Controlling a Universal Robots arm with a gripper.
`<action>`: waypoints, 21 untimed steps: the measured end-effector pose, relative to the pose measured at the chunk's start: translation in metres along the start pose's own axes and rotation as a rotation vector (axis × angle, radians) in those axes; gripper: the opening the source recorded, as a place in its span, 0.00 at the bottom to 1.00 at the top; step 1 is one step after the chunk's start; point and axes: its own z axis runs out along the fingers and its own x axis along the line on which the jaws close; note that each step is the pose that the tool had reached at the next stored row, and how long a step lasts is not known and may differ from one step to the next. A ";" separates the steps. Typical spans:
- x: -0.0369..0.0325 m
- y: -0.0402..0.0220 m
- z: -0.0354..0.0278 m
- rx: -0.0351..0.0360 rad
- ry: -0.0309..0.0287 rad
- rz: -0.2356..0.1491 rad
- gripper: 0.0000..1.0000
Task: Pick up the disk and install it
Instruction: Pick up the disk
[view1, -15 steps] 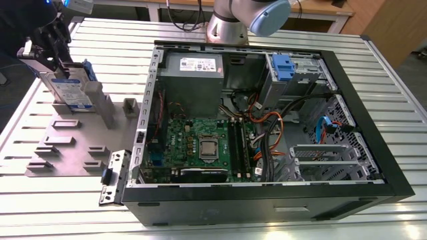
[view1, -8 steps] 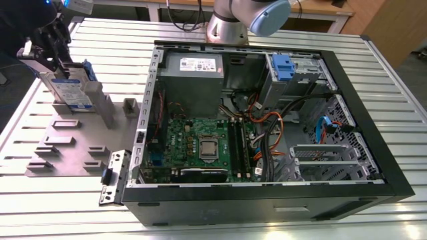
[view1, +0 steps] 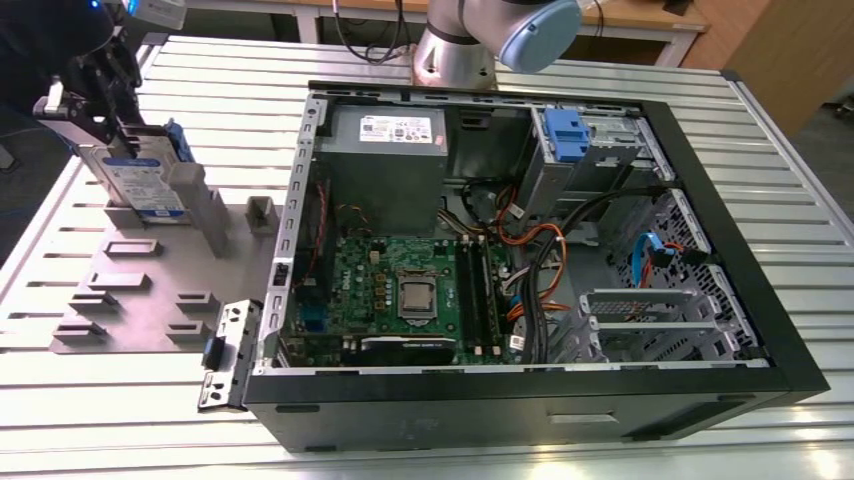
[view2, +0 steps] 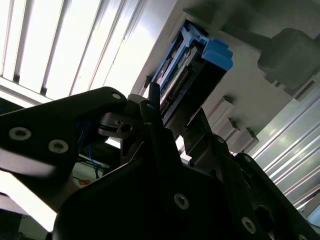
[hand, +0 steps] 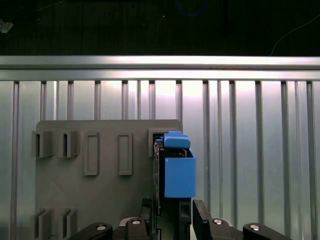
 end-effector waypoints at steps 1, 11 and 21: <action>0.0001 0.0000 0.0000 0.0001 0.0000 0.000 0.45; 0.0003 0.0000 0.0000 0.0000 0.0000 0.000 0.43; 0.0023 -0.0001 -0.0001 0.0001 -0.0001 0.000 0.35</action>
